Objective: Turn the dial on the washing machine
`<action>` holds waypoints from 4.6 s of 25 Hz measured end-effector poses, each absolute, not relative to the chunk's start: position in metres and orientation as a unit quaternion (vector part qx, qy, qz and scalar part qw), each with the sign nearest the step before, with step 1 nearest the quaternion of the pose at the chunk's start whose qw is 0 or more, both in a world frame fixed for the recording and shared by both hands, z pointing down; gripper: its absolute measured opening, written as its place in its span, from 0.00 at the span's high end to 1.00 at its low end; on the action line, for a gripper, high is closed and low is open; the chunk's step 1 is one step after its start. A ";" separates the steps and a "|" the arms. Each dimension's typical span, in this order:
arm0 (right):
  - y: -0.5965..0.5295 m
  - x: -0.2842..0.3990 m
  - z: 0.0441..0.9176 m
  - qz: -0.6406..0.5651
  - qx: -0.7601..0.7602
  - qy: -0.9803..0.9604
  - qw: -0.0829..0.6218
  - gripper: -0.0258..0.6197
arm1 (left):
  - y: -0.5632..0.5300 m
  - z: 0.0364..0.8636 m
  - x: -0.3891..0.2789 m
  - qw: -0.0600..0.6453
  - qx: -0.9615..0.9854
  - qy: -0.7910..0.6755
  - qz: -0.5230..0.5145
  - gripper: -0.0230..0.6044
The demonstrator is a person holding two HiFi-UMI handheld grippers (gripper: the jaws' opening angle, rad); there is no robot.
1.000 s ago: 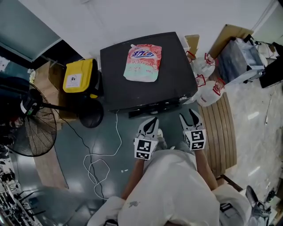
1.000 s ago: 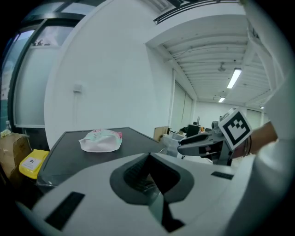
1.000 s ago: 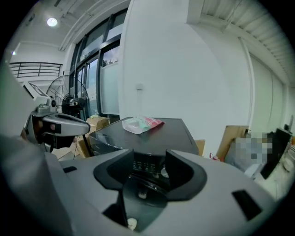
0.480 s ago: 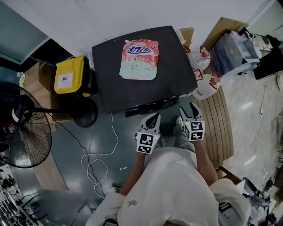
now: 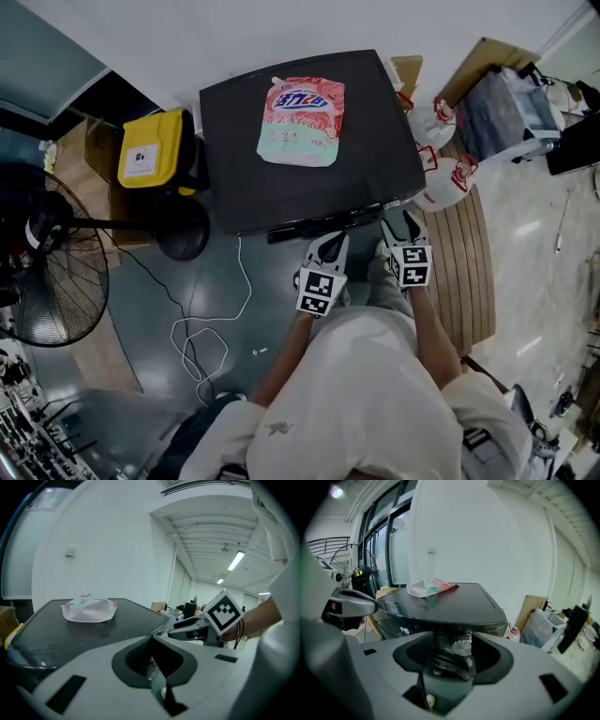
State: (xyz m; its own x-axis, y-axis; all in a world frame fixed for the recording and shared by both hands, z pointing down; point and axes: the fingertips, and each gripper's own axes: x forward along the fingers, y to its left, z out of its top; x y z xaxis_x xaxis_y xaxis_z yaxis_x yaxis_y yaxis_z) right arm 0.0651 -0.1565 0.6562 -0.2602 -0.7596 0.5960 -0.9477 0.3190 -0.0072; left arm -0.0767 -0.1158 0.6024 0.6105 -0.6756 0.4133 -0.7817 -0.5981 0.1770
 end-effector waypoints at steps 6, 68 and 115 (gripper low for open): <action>-0.166 0.074 0.680 0.206 0.547 -0.766 0.267 0.52 | -0.121 0.609 -0.067 0.177 0.879 -0.409 0.169 0.94; -0.190 0.080 0.726 0.449 0.467 -0.758 0.081 0.53 | -0.130 0.632 -0.015 0.202 0.855 -0.430 0.210 0.94; -0.194 0.080 0.722 0.567 0.425 -0.702 -0.077 0.50 | -0.136 0.635 -0.002 0.199 0.865 -0.406 0.218 0.94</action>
